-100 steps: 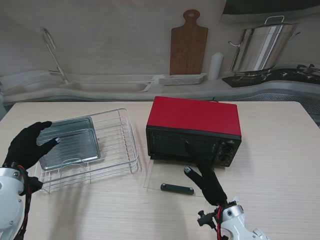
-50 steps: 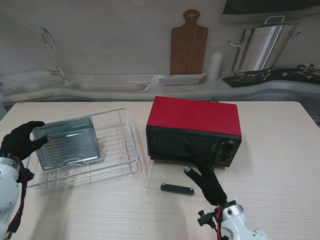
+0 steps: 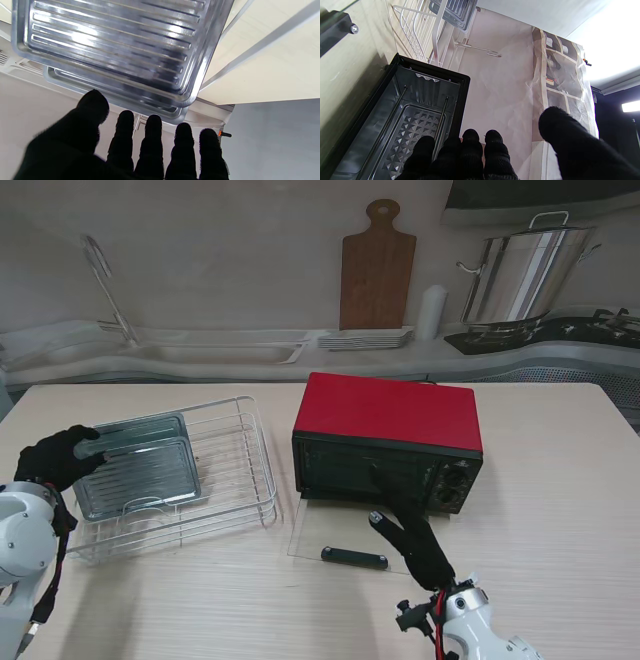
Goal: Slide the trays into the oven
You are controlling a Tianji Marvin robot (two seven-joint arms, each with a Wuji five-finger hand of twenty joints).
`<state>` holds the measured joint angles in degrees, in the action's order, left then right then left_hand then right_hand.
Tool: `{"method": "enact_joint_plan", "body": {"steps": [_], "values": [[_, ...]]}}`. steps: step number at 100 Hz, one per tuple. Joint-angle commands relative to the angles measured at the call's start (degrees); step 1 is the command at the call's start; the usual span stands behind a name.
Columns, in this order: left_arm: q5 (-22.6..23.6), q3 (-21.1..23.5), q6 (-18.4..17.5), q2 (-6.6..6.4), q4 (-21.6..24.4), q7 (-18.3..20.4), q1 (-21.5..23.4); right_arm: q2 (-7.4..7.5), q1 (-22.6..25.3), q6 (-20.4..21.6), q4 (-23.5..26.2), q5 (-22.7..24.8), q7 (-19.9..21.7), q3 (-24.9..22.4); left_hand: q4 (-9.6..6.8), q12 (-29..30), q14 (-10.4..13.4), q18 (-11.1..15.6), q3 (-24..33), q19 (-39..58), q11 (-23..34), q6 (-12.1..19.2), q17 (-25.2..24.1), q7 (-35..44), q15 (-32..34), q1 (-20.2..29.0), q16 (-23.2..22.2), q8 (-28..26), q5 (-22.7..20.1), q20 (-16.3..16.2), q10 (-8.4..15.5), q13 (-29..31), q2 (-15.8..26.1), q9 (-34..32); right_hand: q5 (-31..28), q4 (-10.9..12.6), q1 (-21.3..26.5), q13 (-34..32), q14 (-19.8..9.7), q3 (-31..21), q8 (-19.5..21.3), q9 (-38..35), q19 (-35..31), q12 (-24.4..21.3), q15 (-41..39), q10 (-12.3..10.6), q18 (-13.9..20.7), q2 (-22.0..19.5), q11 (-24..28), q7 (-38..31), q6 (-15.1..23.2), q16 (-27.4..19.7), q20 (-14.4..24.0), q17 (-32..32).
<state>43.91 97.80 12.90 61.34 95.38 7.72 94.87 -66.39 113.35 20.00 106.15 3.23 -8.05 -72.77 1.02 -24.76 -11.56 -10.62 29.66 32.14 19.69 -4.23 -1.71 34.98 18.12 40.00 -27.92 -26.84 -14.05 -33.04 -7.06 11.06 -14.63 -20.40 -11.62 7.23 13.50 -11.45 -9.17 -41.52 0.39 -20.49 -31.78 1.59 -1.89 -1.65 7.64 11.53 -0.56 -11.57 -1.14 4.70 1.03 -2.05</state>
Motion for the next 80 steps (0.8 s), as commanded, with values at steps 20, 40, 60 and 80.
{"method": "enact_joint_plan", "body": {"steps": [20, 40, 60, 80], "values": [[0.6, -0.7, 1.7, -0.16, -0.8, 3.0, 0.1, -0.33, 0.5, 0.0, 0.2, -0.4, 0.8, 0.0, 1.36, -2.4, -0.8, -1.2, 1.0, 3.6, 2.0, 1.6, -1.2, 5.3, 1.9, 2.3, -1.9, -4.4, -1.2, 1.4, 0.9, 1.0, 0.6, -1.3, 0.3, -2.0, -1.0, 3.8, -3.1, 0.6, -0.4, -1.4, -1.4, -0.8, -0.2, -0.7, 2.3, 0.2, -0.9, -0.8, 0.7, 0.1, 0.3, -0.1], [0.0, -1.1, 3.3, -0.02, -0.5, 2.8, 0.2, -0.35, 0.4, 0.0, 0.1, -0.6, 0.8, -0.1, 3.41, -5.5, -2.6, -1.7, -2.1, 6.1, 4.9, 2.8, -1.1, 21.1, 5.1, 5.1, -4.5, -19.8, 1.0, 0.9, 1.0, 1.2, -2.5, -1.1, 0.2, -2.0, -0.9, 3.7, -3.0, 0.5, -0.4, -1.5, -1.5, -0.8, -0.3, -0.6, 2.2, 0.3, -0.8, -1.1, 0.8, 0.1, 0.4, -0.1], [-0.1, -1.2, 3.4, -0.15, -0.4, 3.6, 0.1, -0.35, 0.3, 0.1, 0.0, -0.8, 0.9, -0.1, 3.73, -6.9, -3.0, -2.4, -2.6, 8.0, 7.1, 4.1, 0.0, 21.5, 6.7, 10.1, -5.3, -20.6, 1.6, 0.1, 1.0, 3.1, -3.6, -3.8, 0.3, -2.1, -0.8, 3.7, -2.9, 0.4, -0.4, -1.6, -1.7, -0.8, -0.4, -0.6, 2.1, 0.2, -0.8, -1.4, 0.9, 0.2, 0.5, -0.1], [1.4, -1.4, 2.8, -0.5, -0.5, 5.0, -0.1, -0.4, 0.3, 0.0, -0.1, -0.9, 0.8, -0.1, 3.48, -8.5, -2.4, -3.5, 1.8, 14.9, 10.1, 6.7, 3.3, 18.7, 10.6, 18.3, -7.0, -17.0, -0.2, -1.9, 2.3, 8.0, -4.3, -7.9, 0.2, -2.1, -0.7, 3.7, -2.9, 0.2, -0.4, -1.7, -1.9, -0.7, -0.5, -0.5, 2.1, 0.4, -0.8, -1.7, 0.9, 0.2, 0.6, -0.2]]}}
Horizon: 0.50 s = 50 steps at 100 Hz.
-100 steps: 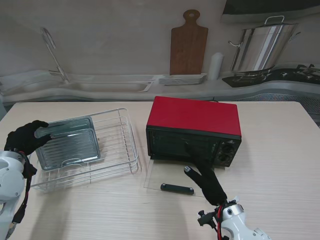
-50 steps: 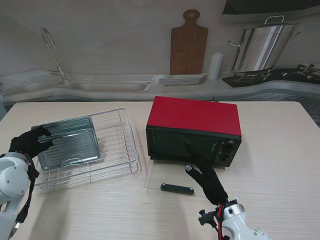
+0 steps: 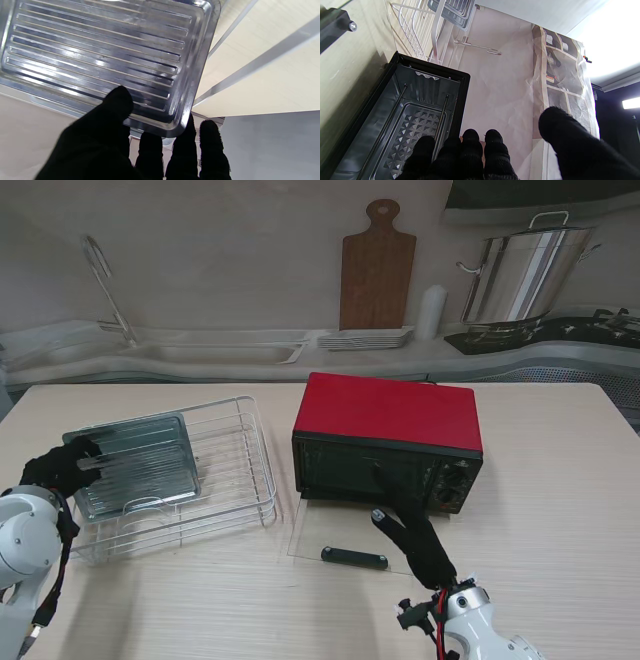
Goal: Slide the trays into the oven
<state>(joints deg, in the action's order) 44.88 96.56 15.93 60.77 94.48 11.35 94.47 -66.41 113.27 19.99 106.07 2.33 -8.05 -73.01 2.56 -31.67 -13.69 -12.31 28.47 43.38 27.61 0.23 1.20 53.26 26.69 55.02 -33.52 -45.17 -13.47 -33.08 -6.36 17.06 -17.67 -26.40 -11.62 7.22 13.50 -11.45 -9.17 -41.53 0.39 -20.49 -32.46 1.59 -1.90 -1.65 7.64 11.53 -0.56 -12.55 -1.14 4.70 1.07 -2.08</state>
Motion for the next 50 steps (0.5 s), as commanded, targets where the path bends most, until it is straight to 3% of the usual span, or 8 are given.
{"method": "enact_joint_plan", "body": {"steps": [1, 9, 30, 34, 42, 44, 50], "values": [[0.5, -0.2, -0.2, 0.06, 0.4, 1.4, 0.3, -0.37, 0.3, 0.1, 0.0, 0.0, 0.8, 0.2, 1.93, -2.0, -0.2, -1.9, 3.4, 4.0, 2.5, 2.3, 0.5, 0.4, 2.2, 3.5, -1.5, 1.4, -0.9, -1.9, 1.6, 2.2, -1.3, -2.2, 0.2, -2.1, -0.7, 3.7, -2.8, 0.2, -0.4, -1.7, -1.3, -0.7, -0.5, -0.5, 2.1, 0.4, -0.8, -0.8, 0.9, 0.2, 0.6, -0.1], [0.7, -0.3, -0.4, 0.04, 0.2, 1.4, 0.2, -0.38, 0.3, 0.1, 0.0, 0.0, 0.8, 0.2, 2.26, -11.1, -1.6, -2.2, 5.2, 7.2, 0.0, 3.6, 1.7, 0.2, 4.2, 6.4, -2.6, 1.7, -2.4, -1.7, 1.6, 3.9, -1.3, -6.4, 0.2, -2.2, -0.6, 3.7, -2.8, 0.1, -0.4, -1.7, -1.4, -0.7, -0.6, -0.5, 2.1, 0.5, -0.8, -0.9, 1.0, 0.3, 0.7, -0.2], [0.4, -0.7, 0.2, 0.18, 0.0, 0.7, 0.0, -0.42, 0.3, -0.1, 0.0, -0.1, 0.7, 0.1, 2.84, -20.8, -2.1, -3.5, 2.0, 12.8, -4.2, 5.8, 3.9, 3.8, 9.4, 16.1, -5.7, -1.6, -7.7, -2.6, 2.0, 8.3, -2.7, -16.2, 0.2, -2.3, -0.5, 3.6, -2.8, -0.1, -0.4, -1.9, -1.6, -0.7, -0.7, -0.4, 1.9, 0.6, -0.8, -1.2, 1.0, 0.3, 0.8, -0.2], [0.4, -0.8, 0.5, 0.27, -0.1, 0.2, 0.0, -0.42, 0.2, -0.1, -0.1, -0.2, 0.7, 0.1, 2.71, -23.1, -2.6, -3.8, 1.1, 13.8, -5.0, 6.0, 4.3, 4.8, 9.9, 17.4, -9.2, -3.0, -9.0, -2.9, 2.3, 9.5, -2.5, -18.3, 0.2, -2.3, -0.6, 3.6, -2.8, -0.2, -0.4, -1.9, -1.6, -0.7, -0.7, -0.5, 1.9, 0.5, -0.8, -1.3, 1.0, 0.4, 0.8, -0.2], [-0.2, -0.8, 1.2, 0.44, 0.0, -0.4, 0.0, -0.43, 0.2, -0.2, -0.1, -0.2, 0.7, 0.1, 2.69, -24.1, -3.5, -4.4, 0.0, 15.4, -3.7, 6.7, 4.9, 6.6, 10.9, 18.9, -11.7, -4.5, -12.0, -3.4, 2.7, 11.2, -0.8, -20.6, 0.2, -2.3, -0.6, 3.6, -2.8, -0.2, -0.4, -2.0, -1.7, -0.7, -0.7, -0.4, 1.9, 0.6, -0.8, -1.3, 0.9, 0.4, 0.8, -0.2], [-0.4, -0.8, 1.3, 0.47, 0.1, -0.5, 0.0, -0.43, 0.2, -0.1, -0.1, -0.2, 0.7, 0.1, 2.47, -23.9, -3.7, -4.5, 0.4, 15.6, -3.6, 6.9, 5.1, 6.8, 11.0, 18.9, -11.9, -4.6, -12.8, -3.4, 1.2, 11.6, -0.4, -20.7, 0.2, -2.3, -0.5, 3.6, -2.8, -0.3, -0.4, -2.0, -1.7, -0.7, -0.7, -0.4, 1.9, 0.6, -0.8, -1.4, 0.9, 0.4, 0.8, -0.2], [-1.0, -0.7, 1.6, 0.51, 0.3, -0.5, 0.0, -0.44, 0.1, -0.1, -0.2, -0.2, 0.7, 0.1, 2.52, -23.5, -4.2, -4.7, 1.4, 16.7, -1.3, 7.4, 5.3, 7.4, 11.6, 18.9, -13.0, -5.7, -14.8, -3.8, 0.6, 12.4, 0.5, -21.1, 0.2, -2.3, -0.5, 3.6, -2.8, -0.3, -0.4, -1.9, -1.7, -0.7, -0.8, -0.4, 1.9, 0.6, -0.8, -1.5, 1.0, 0.4, 0.9, -0.2]]}}
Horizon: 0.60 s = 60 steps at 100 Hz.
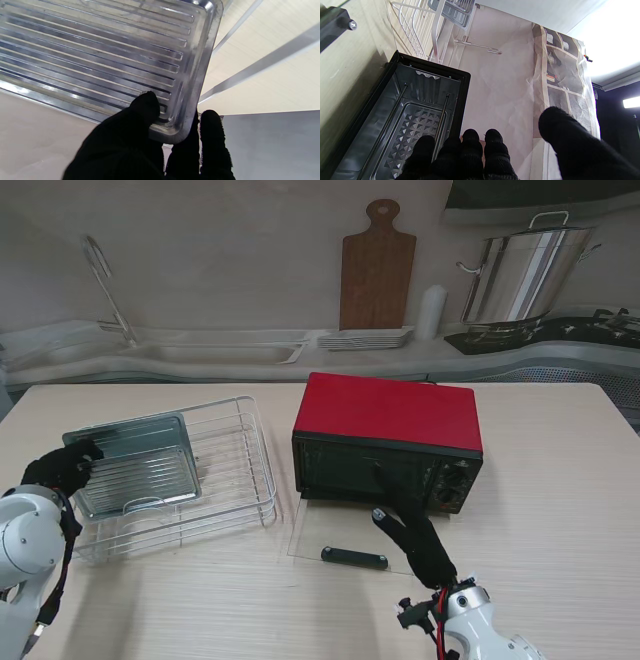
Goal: Slide the trays into the oven
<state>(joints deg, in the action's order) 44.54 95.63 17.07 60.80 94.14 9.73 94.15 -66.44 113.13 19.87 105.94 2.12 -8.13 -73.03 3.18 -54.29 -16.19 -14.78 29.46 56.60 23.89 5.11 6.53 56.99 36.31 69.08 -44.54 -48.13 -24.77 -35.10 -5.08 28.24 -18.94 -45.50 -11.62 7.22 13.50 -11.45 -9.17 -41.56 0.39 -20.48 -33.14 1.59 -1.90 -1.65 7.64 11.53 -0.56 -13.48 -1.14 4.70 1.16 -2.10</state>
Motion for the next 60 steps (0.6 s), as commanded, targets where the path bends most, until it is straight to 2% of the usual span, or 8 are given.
{"method": "enact_joint_plan", "body": {"steps": [1, 11, 23, 37, 41, 60], "values": [[-0.7, 0.2, 0.5, 0.49, 0.7, 1.1, 0.4, -0.42, 0.3, 0.0, -0.1, 0.0, 0.8, 0.2, 1.87, -0.8, -1.8, -2.3, 0.6, 3.6, 2.8, 2.6, 0.1, 3.8, 2.0, 4.9, -2.2, -2.9, -3.9, -1.8, -0.6, 1.4, 1.9, -2.1, 0.2, -2.3, -0.5, 3.6, -2.8, -0.3, -0.4, -2.0, -1.1, -0.7, -0.8, -0.4, 1.9, 0.7, -0.8, -0.6, 1.0, 0.4, 0.8, -0.2], [-1.1, 0.5, 0.6, 0.54, 1.2, 1.2, 0.6, -0.43, 0.2, 0.0, -0.1, -0.1, 0.7, 0.2, 1.78, -1.0, -3.0, -2.8, 1.7, 5.7, 8.4, 3.7, 0.4, 5.6, 4.2, 4.9, -4.7, -5.6, -8.1, -2.4, 0.7, 2.7, 2.2, -2.5, 0.2, -2.4, -0.5, 3.6, -2.7, -0.3, -0.4, -2.0, -1.1, -0.7, -0.8, -0.4, 1.9, 0.6, -0.8, -0.7, 1.1, 0.4, 0.8, -0.2], [-2.2, 0.8, 0.8, 0.59, 2.1, 1.5, 1.0, -0.44, 0.1, 0.1, -0.3, -0.2, 0.7, 0.2, 1.65, -4.6, -4.7, -3.6, 2.4, 8.5, 14.1, 4.5, 0.2, 8.4, 8.3, 4.9, -8.3, -9.7, -11.6, -3.8, 1.0, 3.0, 2.5, -3.2, 0.2, -2.4, -0.5, 3.6, -2.7, -0.4, -0.4, -2.0, -1.2, -0.7, -0.8, -0.5, 1.9, 0.6, -0.8, -0.8, 1.0, 0.4, 0.8, -0.2], [-3.7, 1.3, 0.8, 0.75, 3.4, 1.5, 1.8, -0.45, 0.0, 0.2, -0.4, -0.2, 0.7, 0.2, 0.87, -8.7, -5.6, -4.4, 3.5, 10.3, 19.0, 4.7, 0.2, 11.7, 11.0, 4.9, -11.6, -15.4, -14.0, -5.0, 1.2, 3.8, 2.9, -4.0, 0.3, -2.5, -0.6, 3.6, -2.8, -0.4, -0.5, -2.0, -1.2, -0.7, -0.8, -0.4, 1.9, 0.6, -0.8, -0.8, 1.0, 0.4, 0.9, -0.2], [-4.1, 1.5, 0.9, 0.79, 4.0, 1.5, 2.0, -0.46, 0.0, 0.3, -0.5, -0.2, 0.7, 0.2, 0.26, -9.8, -5.9, -4.7, 4.0, 10.8, 21.1, 4.7, 0.3, 12.2, 11.7, 4.8, -13.2, -18.9, -14.9, -5.6, 0.9, 4.4, 3.2, -4.5, 0.2, -2.5, -0.5, 3.6, -2.8, -0.4, -0.4, -2.0, -1.2, -0.7, -0.8, -0.5, 1.9, 0.7, -0.8, -0.9, 1.1, 0.4, 0.9, -0.2], [-6.0, 3.1, 1.8, 0.88, 8.0, 2.6, 3.8, -0.55, -0.3, 0.6, -0.8, -0.4, 0.5, 0.2, -1.32, -13.4, -6.7, -5.9, 8.4, 12.6, 25.1, 3.8, 0.5, 13.4, 14.5, 3.0, -16.3, -23.7, -16.5, -7.1, 0.1, 5.9, 2.4, -6.1, 0.3, -2.5, -0.6, 3.6, -2.7, -0.5, -0.5, -2.0, -1.3, -0.7, -0.8, -0.4, 1.9, 0.7, -0.8, -0.9, 1.0, 0.4, 0.9, -0.3]]}}
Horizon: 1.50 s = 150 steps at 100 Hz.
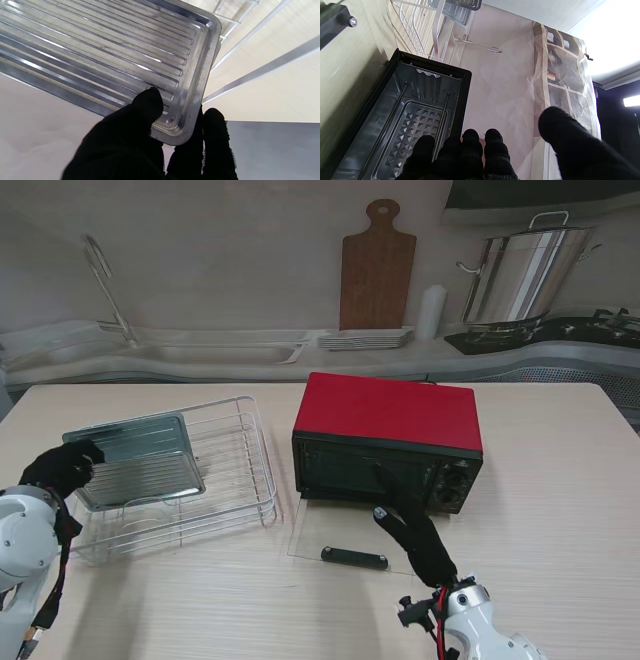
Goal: Slide the trays into the oven
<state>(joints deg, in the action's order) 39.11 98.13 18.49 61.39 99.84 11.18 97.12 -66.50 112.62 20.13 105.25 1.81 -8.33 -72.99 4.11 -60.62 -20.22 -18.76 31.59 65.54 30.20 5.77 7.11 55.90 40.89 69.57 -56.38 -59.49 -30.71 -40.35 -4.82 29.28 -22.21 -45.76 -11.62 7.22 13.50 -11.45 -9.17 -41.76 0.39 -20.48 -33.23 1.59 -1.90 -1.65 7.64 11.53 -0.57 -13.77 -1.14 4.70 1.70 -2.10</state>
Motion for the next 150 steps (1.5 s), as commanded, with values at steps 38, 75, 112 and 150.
{"method": "enact_joint_plan", "body": {"steps": [38, 75, 112, 150], "values": [[-1.8, 4.2, 2.2, 0.32, 14.3, 3.9, 6.9, -0.58, -0.1, 1.3, -0.7, -0.3, 0.4, 0.1, -2.86, -7.8, -3.1, -2.5, 8.6, 4.2, 19.6, 2.8, 0.1, 14.3, 10.7, 1.4, -5.2, -13.5, -10.6, -2.2, -0.6, 5.5, 4.8, -6.6, 0.0, -2.5, -0.4, 3.4, -2.7, -0.4, -0.5, -2.3, -1.4, -0.6, -0.9, -0.5, 1.8, 0.8, -0.7, -0.8, 1.0, 0.5, 0.5, -0.2], [-6.0, 5.4, 2.6, 1.12, 26.9, 2.8, 13.5, -0.66, -0.1, 0.8, -0.5, 0.1, 0.1, -0.3, -3.38, -8.3, -4.2, -3.6, 10.9, 5.3, 20.3, 1.7, 0.1, 13.8, 11.9, 0.5, -5.9, -13.8, -10.9, -3.0, -2.1, 6.3, 3.9, -7.6, -0.1, -1.3, 1.5, 2.7, -2.7, -4.7, -0.1, -3.0, -3.6, -0.5, -1.3, -0.7, 1.6, 4.5, -0.7, -1.9, 1.4, 0.7, 1.7, -0.3], [-4.3, 1.2, 1.5, 0.95, 35.2, 3.7, 17.0, -1.19, -1.1, 0.9, -1.6, 1.8, -2.4, 0.1, -3.89, -8.3, -4.2, -3.9, 12.5, 6.1, 20.3, 1.5, 0.7, 13.5, 12.6, -0.6, -5.9, -13.8, -10.9, -3.4, -2.3, 7.2, 3.5, -8.2, 1.0, -2.9, 2.0, 0.7, 0.0, -9.3, 5.5, -4.4, -9.8, 2.2, -5.5, 0.2, 0.5, 10.1, 2.1, -11.3, 2.1, 3.2, 5.6, -0.1], [4.2, -11.6, 3.2, 0.93, 35.9, 0.2, 15.9, -0.81, -0.7, 3.1, -2.0, 3.5, -2.0, 1.1, -3.94, -8.1, -3.8, -4.2, 15.9, 7.3, 20.0, 2.1, 2.7, 12.9, 14.3, -3.4, -5.2, -12.4, -10.7, -4.0, -2.2, 9.1, 1.8, -9.8, 0.8, -5.6, 2.2, -0.6, 1.7, -10.4, 9.0, 5.7, -12.4, 11.9, -8.2, 0.8, -0.6, 12.6, 22.7, -11.1, 1.7, 4.6, 7.5, 1.5]]}}
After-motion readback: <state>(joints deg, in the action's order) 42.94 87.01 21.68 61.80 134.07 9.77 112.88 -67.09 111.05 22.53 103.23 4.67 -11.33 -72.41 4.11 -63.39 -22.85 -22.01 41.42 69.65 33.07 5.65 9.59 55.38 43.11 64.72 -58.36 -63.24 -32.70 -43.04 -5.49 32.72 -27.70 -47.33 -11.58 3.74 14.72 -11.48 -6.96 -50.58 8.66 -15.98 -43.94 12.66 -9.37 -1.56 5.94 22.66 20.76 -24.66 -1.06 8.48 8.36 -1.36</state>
